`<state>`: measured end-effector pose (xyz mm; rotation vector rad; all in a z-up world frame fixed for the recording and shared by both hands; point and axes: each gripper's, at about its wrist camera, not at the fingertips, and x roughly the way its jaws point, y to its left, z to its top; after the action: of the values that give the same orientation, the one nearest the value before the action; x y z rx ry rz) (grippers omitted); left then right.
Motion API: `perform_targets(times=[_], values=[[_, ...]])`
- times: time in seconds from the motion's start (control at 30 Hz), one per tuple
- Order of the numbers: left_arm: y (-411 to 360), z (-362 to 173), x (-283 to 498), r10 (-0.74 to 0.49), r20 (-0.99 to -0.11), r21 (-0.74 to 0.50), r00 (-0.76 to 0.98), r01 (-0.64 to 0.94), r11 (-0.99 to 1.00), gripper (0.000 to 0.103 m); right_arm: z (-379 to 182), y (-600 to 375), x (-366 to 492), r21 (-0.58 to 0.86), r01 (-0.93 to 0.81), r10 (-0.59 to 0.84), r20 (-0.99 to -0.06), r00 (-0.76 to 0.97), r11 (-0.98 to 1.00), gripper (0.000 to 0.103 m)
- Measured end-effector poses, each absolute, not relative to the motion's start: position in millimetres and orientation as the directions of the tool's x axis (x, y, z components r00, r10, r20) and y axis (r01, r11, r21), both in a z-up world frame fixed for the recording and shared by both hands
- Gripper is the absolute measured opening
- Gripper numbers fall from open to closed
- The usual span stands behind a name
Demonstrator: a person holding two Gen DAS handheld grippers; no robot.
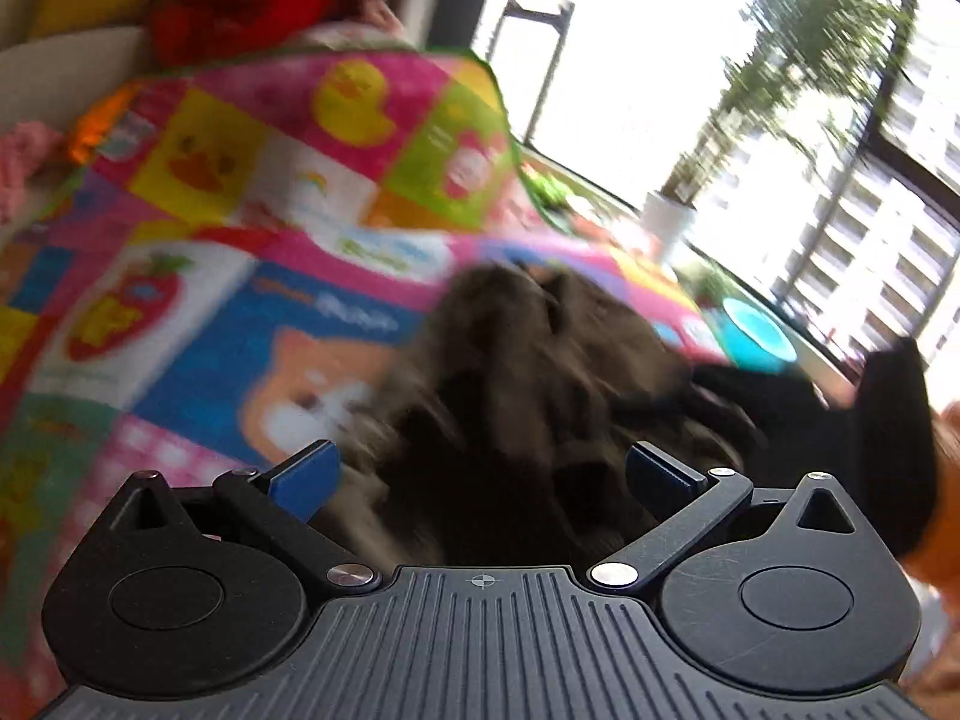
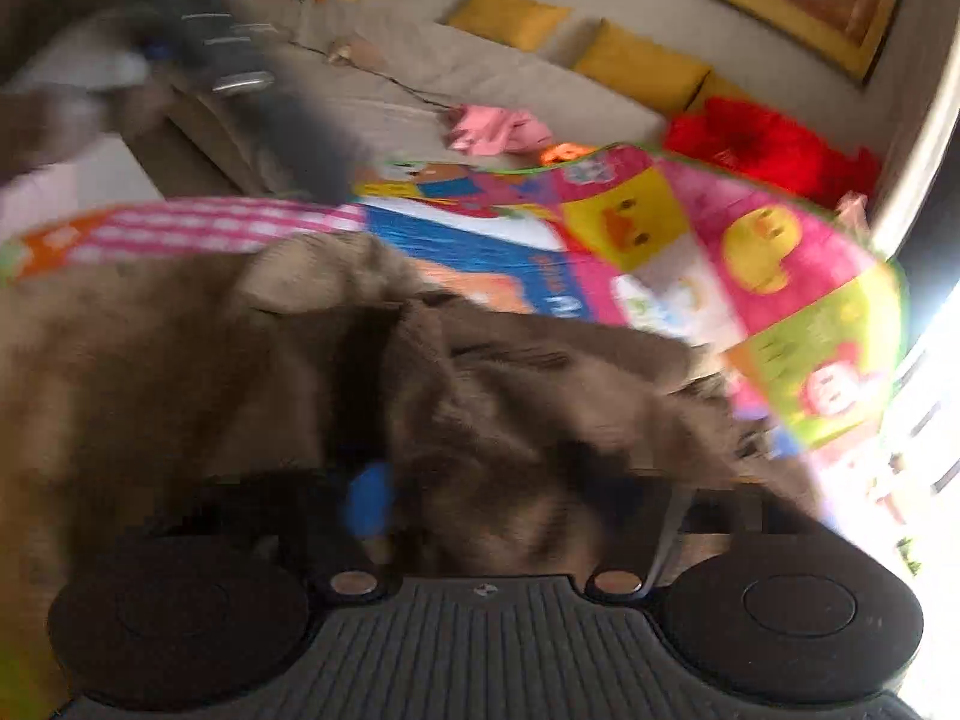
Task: Fold clothes
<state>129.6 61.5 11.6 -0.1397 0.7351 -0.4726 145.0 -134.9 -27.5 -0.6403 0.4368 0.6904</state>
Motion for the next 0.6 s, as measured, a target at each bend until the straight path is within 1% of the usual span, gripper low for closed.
perform_targets(times=[0.03, 0.1, 0.13, 0.2, 0.27, 0.33, 0.37, 0.4, 0.43, 0.47, 0.5, 0.57, 0.6], values=[[56, 6, 130, -0.475, -0.630, -0.301, 0.614, 0.370, 0.879, 0.103, -25, -139, 151, -0.386, -0.688, 0.440, -0.556, 0.705, 0.615, 0.043], [42, -5, 138, -0.480, -0.667, -0.316, 0.570, 0.367, 0.875, 0.103, -18, -156, 161, -0.403, -0.626, 0.402, -0.514, 0.758, 0.667, 0.039], [35, -10, 143, -0.470, -0.683, -0.309, 0.559, 0.362, 0.880, 0.103, -16, -168, 166, -0.427, -0.570, 0.355, -0.484, 0.800, 0.702, 0.028], [23, -17, 154, -0.460, -0.701, -0.297, 0.544, 0.364, 0.883, 0.103, -12, -195, 177, -0.455, -0.444, 0.241, -0.436, 0.867, 0.772, 0.027], [11, -23, 165, -0.466, -0.714, -0.295, 0.524, 0.378, 0.877, 0.102, -6, -228, 187, -0.423, -0.332, 0.145, -0.416, 0.898, 0.843, 0.027], [2, -28, 174, -0.463, -0.727, -0.285, 0.506, 0.392, 0.875, 0.090, -3, -259, 193, -0.386, -0.235, 0.067, -0.402, 0.913, 0.892, 0.027], [-2, -29, 178, -0.457, -0.736, -0.272, 0.500, 0.399, 0.876, 0.071, -2, -271, 194, -0.368, -0.200, 0.041, -0.397, 0.917, 0.908, 0.027], [-6, -31, 182, -0.450, -0.744, -0.260, 0.493, 0.407, 0.876, 0.062, 0, -276, 196, -0.356, -0.194, 0.041, -0.396, 0.917, 0.914, 0.027], [-7, -31, 185, -0.444, -0.748, -0.249, 0.493, 0.412, 0.877, 0.058, 2, -280, 197, -0.344, -0.188, 0.040, -0.395, 0.918, 0.920, 0.027], [-7, -31, 189, -0.438, -0.749, -0.238, 0.497, 0.416, 0.878, 0.042, 5, -285, 199, -0.333, -0.182, 0.039, -0.394, 0.918, 0.925, 0.027], [-6, -30, 192, -0.433, -0.749, -0.227, 0.502, 0.420, 0.879, 0.022, 7, -289, 200, -0.321, -0.175, 0.038, -0.393, 0.919, 0.931, 0.027], [4, -22, 201, -0.440, -0.734, -0.237, 0.517, 0.412, 0.880, 0.016, 12, -298, 203, -0.297, -0.163, 0.036, -0.391, 0.920, 0.941, 0.027], [13, -12, 205, -0.443, -0.712, -0.238, 0.544, 0.406, 0.882, 0.014, 14, -303, 205, -0.285, -0.156, 0.035, -0.390, 0.920, 0.946, 0.027]])
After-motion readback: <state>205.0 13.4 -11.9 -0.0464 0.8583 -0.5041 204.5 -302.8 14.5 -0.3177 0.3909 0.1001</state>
